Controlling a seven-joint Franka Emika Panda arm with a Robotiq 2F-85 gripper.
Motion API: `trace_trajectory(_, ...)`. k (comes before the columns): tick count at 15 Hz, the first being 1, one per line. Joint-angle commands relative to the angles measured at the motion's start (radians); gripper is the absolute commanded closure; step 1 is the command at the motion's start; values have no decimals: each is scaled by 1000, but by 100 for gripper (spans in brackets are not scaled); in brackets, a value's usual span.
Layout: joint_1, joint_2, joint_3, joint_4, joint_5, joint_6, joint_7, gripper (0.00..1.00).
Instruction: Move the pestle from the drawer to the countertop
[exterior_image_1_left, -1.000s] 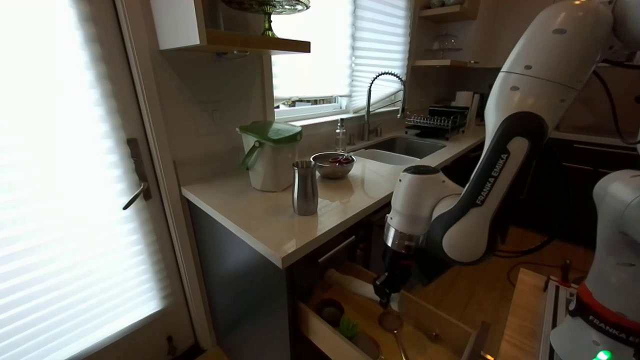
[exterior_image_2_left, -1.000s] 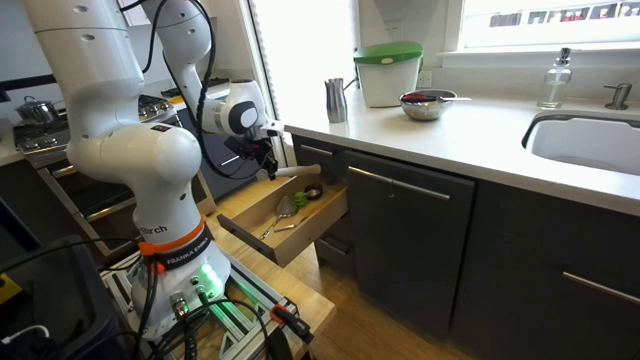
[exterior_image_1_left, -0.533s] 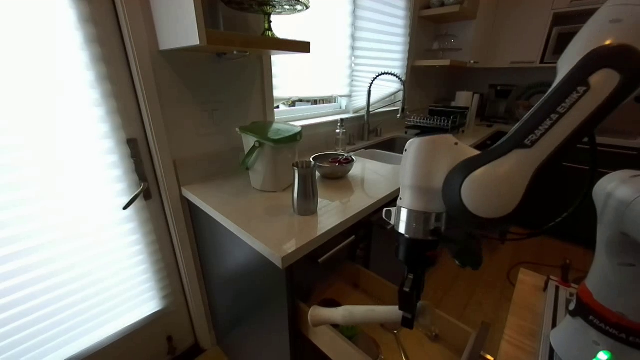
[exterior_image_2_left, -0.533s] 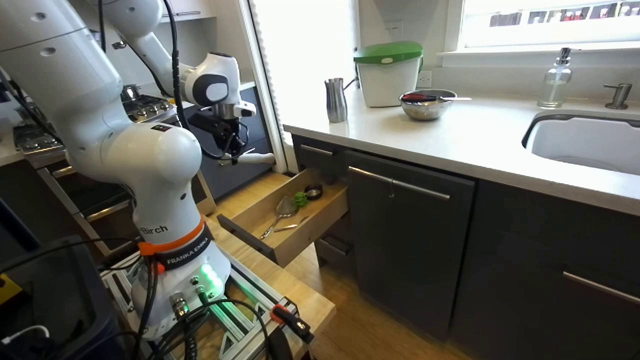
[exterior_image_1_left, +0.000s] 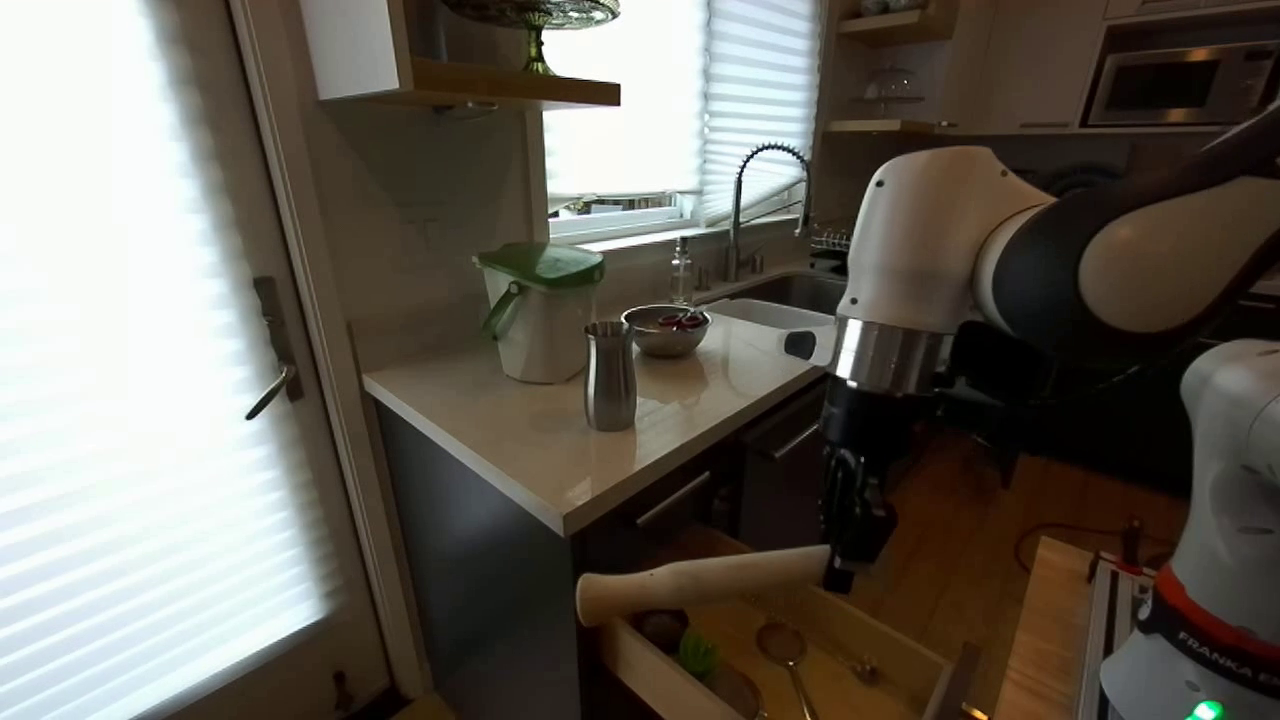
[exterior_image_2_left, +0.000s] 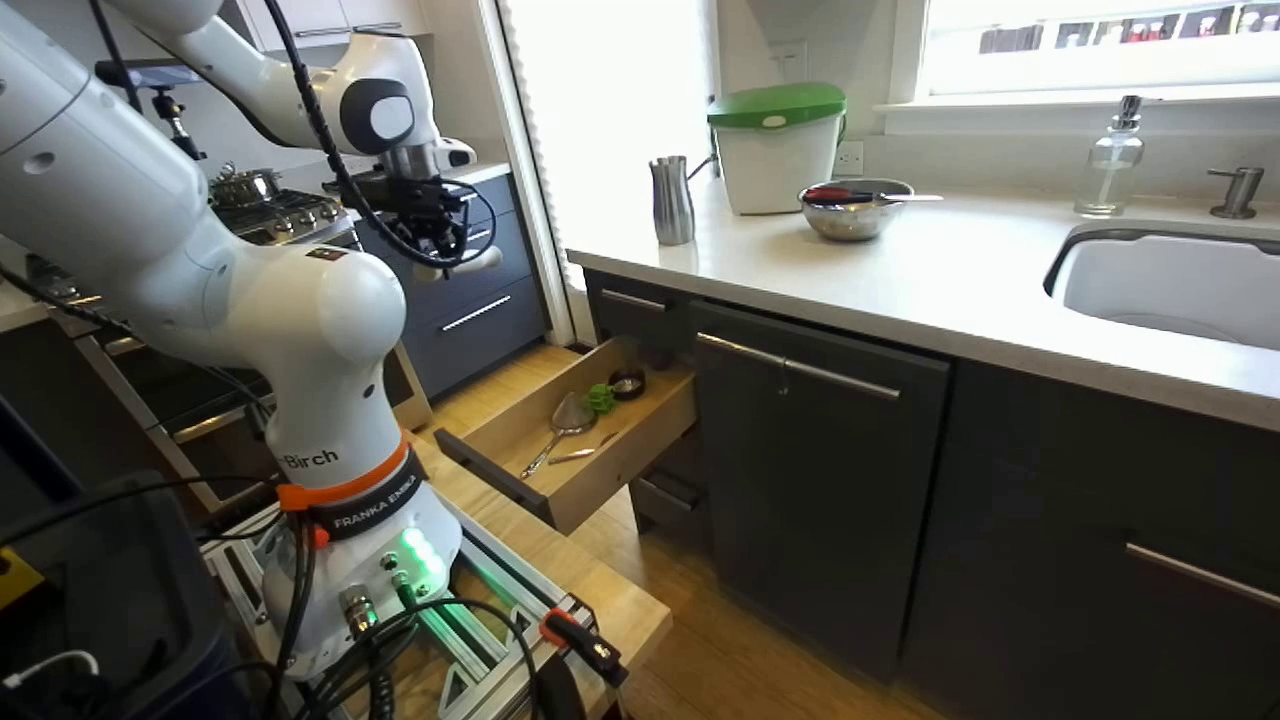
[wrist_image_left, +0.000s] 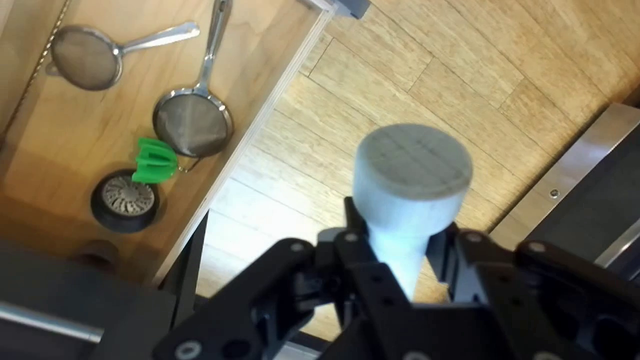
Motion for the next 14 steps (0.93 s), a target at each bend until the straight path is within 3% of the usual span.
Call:
trace_trajectory(1,-18,-97,22,-25,-127,66,31,92)
trace_trajectory(8,-173,-117,103,-14,-329,233,348,92)
trace_trajectory(14,-385,-90,155,-5,-439,302,595,92)
